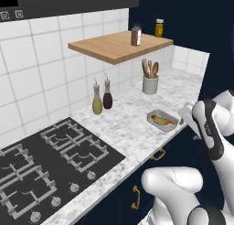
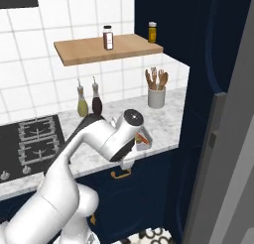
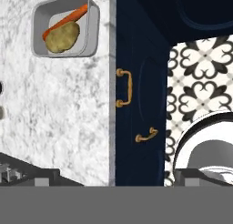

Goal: Take the meat container that has the fish and place it on the second highest rack of the freezer. Then take the vegetable container that has the carrot and potato and place it on the highest rack of the freezer.

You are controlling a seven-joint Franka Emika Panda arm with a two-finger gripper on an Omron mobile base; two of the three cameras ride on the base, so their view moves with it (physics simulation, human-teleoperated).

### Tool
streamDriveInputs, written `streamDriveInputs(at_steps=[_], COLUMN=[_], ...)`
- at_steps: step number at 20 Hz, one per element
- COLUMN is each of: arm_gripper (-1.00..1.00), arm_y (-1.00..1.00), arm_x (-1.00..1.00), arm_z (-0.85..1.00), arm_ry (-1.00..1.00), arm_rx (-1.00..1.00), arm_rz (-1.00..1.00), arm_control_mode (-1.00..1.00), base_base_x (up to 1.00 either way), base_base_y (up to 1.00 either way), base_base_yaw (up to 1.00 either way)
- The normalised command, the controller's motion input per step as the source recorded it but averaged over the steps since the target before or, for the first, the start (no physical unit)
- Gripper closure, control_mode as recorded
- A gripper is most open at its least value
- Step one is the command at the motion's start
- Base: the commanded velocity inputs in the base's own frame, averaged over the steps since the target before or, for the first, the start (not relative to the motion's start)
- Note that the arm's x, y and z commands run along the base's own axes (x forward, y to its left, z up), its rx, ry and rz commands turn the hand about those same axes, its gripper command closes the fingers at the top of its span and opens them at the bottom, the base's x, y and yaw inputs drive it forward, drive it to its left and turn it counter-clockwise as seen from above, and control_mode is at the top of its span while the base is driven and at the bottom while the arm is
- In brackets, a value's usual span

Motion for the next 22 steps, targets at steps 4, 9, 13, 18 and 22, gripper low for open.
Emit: streamDriveInputs(at_steps=[4, 9, 13, 18, 22], arm_gripper=[-1.00, -1.00, -1.00, -1.00, -1.00], arm_y=[-0.74, -0.51, 0.01, 0.00, 0.01], arm_x=[0.87, 0.89, 0.63, 0.22, 0.43], arm_z=[-0.02, -0.17, -0.69, -0.51, -0.24], arm_ry=[0.03, 0.05, 0.02, 0.00, 0.02], arm_rx=[0.00, 0.00, 0.00, 0.00, 0.00], arm_rz=[-0.06, -0.07, -0.01, 0.00, 0.00], arm_control_mode=[-1.00, -1.00, -1.00, -1.00, -1.00], base_base_x=[0.00, 0.00, 0.00, 0.00, 0.00], base_base_y=[0.00, 0.00, 0.00, 0.00, 0.00], base_base_yaw=[0.00, 0.00, 0.00, 0.00, 0.00])
